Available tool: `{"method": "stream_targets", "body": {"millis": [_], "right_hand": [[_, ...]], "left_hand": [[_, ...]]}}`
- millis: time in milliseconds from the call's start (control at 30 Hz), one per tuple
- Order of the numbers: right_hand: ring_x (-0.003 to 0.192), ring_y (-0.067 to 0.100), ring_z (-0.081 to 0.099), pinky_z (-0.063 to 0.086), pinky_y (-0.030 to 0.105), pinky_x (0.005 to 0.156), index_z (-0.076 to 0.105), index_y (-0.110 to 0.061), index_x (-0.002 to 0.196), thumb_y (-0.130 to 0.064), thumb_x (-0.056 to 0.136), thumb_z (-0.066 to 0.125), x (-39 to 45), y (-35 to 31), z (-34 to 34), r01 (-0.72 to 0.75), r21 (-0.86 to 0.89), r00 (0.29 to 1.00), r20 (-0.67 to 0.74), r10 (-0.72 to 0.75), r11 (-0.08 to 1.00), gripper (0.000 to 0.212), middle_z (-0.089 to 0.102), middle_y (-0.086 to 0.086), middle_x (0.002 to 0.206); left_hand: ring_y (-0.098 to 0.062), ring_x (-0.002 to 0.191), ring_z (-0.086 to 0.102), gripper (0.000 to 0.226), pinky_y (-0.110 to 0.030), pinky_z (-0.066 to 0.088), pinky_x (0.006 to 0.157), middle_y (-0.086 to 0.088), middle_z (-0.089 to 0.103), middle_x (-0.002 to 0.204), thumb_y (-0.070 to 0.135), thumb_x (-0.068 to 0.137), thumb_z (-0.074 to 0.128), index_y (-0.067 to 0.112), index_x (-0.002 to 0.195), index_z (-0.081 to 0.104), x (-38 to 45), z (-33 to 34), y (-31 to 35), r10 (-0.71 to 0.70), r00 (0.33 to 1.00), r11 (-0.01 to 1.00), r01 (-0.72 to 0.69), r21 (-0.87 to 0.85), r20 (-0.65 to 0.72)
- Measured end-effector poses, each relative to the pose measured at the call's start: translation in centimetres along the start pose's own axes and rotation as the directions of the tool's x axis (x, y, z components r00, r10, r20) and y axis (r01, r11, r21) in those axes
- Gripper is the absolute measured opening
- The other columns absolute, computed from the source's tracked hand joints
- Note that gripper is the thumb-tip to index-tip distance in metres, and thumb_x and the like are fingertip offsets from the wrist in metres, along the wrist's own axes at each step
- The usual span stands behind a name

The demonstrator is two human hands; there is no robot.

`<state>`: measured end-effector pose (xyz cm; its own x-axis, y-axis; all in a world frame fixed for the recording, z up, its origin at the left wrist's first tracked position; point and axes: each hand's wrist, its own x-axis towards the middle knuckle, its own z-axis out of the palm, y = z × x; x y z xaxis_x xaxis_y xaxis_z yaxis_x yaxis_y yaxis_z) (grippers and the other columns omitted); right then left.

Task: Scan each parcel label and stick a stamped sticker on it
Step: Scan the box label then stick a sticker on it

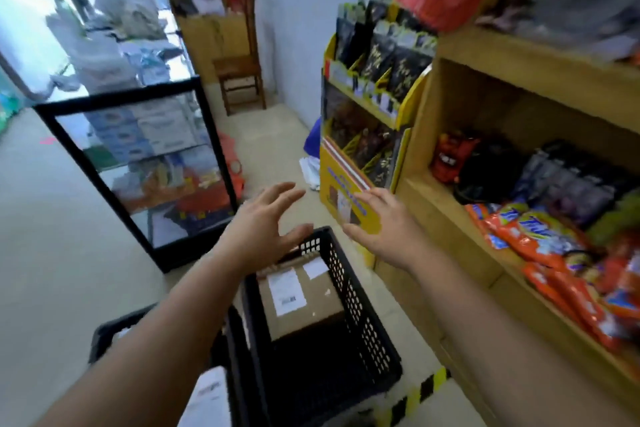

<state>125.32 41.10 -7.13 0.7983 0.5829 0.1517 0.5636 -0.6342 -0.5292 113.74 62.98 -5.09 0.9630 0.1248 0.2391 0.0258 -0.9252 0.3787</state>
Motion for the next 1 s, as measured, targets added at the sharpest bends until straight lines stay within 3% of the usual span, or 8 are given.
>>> {"method": "stream_targets", "body": {"millis": [100, 200, 333, 500, 667, 733, 833, 1000], "right_hand": [[0.134, 0.013, 0.036, 0.032, 0.030, 0.108, 0.046, -0.034, 0.142, -0.062, 0.086, 0.060, -4.5, -1.4, -3.7, -0.102, -0.021, 0.987, -0.130, 0.098, 0.995, 0.065, 0.038, -0.010, 0.146], [0.135, 0.012, 0.038, 0.030, 0.029, 0.114, 0.048, -0.032, 0.141, -0.069, 0.082, 0.057, -11.3, -2.3, -6.5, -0.254, -0.022, 0.938, -0.248, 0.241, 0.967, 0.070, 0.040, -0.008, 0.145], [0.135, 0.013, 0.039, 0.023, 0.018, 0.108, 0.050, -0.027, 0.141, -0.061, 0.084, 0.063, -24.1, -3.3, -10.4, -0.505, -0.053, 0.793, -0.421, 0.440, 0.861, 0.068, 0.045, -0.003, 0.143], [0.134, 0.013, 0.041, 0.029, 0.024, 0.113, 0.052, -0.027, 0.139, -0.059, 0.085, 0.064, -43.9, -7.0, -14.7, -0.755, 0.080, 0.456, -0.649, 0.609, 0.651, 0.065, 0.046, -0.003, 0.142], [0.136, 0.008, 0.037, 0.027, 0.019, 0.107, 0.050, -0.031, 0.140, -0.055, 0.086, 0.065, -64.4, -15.6, -16.3, -0.891, 0.252, 0.043, -0.782, 0.622, 0.379, 0.062, 0.042, -0.011, 0.141], [0.134, 0.009, 0.038, 0.029, 0.020, 0.106, 0.050, -0.034, 0.139, -0.056, 0.086, 0.065, -72.5, -19.7, -15.4, -0.904, 0.343, -0.139, -0.799, 0.585, 0.255, 0.060, 0.043, -0.011, 0.139], [0.131, 0.011, 0.041, 0.031, 0.020, 0.103, 0.050, -0.034, 0.138, -0.058, 0.086, 0.063, -83.7, -26.6, -13.0, -0.878, 0.471, -0.360, -0.769, 0.529, 0.088, 0.059, 0.045, -0.009, 0.139], [0.132, 0.011, 0.040, 0.031, 0.022, 0.100, 0.045, -0.033, 0.142, -0.053, 0.089, 0.062, -98.1, -36.5, -7.8, -0.760, 0.644, -0.607, -0.658, 0.445, -0.084, 0.060, 0.040, -0.008, 0.144]], "left_hand": [[-0.016, 0.134, 0.041, 0.071, -0.030, 0.030, 0.113, 0.003, 0.046, 0.147, 0.066, 0.083, 0.050, 0.026, 0.141, 0.050, 1.3, -1.7, 2.8, 0.209, 0.977, 0.975, -0.211, -0.071, -0.034], [-0.016, 0.138, 0.038, 0.069, -0.039, 0.033, 0.114, 0.005, 0.041, 0.150, 0.063, 0.085, 0.052, 0.026, 0.143, 0.048, 0.9, -1.5, 7.3, 0.367, 0.930, 0.923, -0.363, -0.127, 0.013], [-0.015, 0.141, 0.032, 0.066, -0.042, 0.031, 0.116, 0.009, 0.034, 0.154, 0.064, 0.088, 0.050, 0.033, 0.146, 0.040, -1.9, 0.6, 16.5, 0.643, 0.761, 0.754, -0.609, -0.244, 0.089], [-0.023, 0.135, 0.043, 0.075, -0.042, 0.034, 0.114, -0.001, 0.046, 0.147, 0.068, 0.082, 0.042, 0.021, 0.140, 0.052, -10.2, 2.5, 32.1, 0.895, 0.444, 0.413, -0.788, -0.456, 0.043], [-0.019, 0.137, 0.039, 0.074, -0.045, 0.034, 0.114, 0.004, 0.044, 0.148, 0.070, 0.081, 0.040, 0.027, 0.141, 0.049, -25.0, 1.7, 47.3, 0.992, 0.115, 0.060, -0.801, -0.596, -0.055], [-0.017, 0.137, 0.039, 0.073, -0.047, 0.035, 0.113, 0.006, 0.044, 0.148, 0.070, 0.081, 0.041, 0.028, 0.141, 0.049, -32.5, 1.1, 52.1, 0.995, -0.015, -0.075, -0.763, -0.642, -0.097], [-0.016, 0.135, 0.041, 0.074, -0.038, 0.032, 0.115, 0.004, 0.045, 0.147, 0.069, 0.081, 0.041, 0.025, 0.140, 0.051, -44.8, 0.6, 57.6, 0.972, -0.180, -0.233, -0.658, -0.717, -0.150], [-0.013, 0.136, 0.039, 0.072, -0.048, 0.036, 0.111, 0.009, 0.042, 0.147, 0.070, 0.082, 0.045, 0.028, 0.141, 0.049, -64.1, -0.7, 63.1, 0.899, -0.380, -0.389, -0.465, -0.795, -0.218]]}}
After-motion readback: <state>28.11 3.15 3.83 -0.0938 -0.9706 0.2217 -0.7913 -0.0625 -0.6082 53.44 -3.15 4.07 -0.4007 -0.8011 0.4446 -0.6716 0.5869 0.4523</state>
